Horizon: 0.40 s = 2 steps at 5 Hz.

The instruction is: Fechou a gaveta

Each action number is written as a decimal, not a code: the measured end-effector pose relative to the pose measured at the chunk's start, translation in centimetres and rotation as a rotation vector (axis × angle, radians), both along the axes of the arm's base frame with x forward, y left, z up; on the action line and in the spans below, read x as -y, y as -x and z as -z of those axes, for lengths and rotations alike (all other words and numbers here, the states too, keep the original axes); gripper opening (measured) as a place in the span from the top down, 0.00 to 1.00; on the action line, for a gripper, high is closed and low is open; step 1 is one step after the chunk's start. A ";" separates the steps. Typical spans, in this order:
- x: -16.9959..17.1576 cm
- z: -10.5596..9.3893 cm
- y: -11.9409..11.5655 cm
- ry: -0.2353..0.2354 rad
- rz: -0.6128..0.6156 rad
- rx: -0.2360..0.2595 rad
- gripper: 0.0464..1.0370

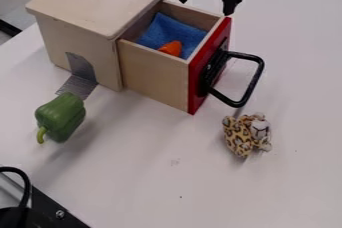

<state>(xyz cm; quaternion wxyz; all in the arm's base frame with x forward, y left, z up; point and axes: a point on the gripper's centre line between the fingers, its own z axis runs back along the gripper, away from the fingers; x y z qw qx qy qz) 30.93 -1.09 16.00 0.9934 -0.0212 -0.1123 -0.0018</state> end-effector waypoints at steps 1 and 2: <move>-0.1 1.0 0.2 0.000 -0.003 -0.034 0.04; 2.0 2.7 -0.3 0.005 0.007 -0.072 0.04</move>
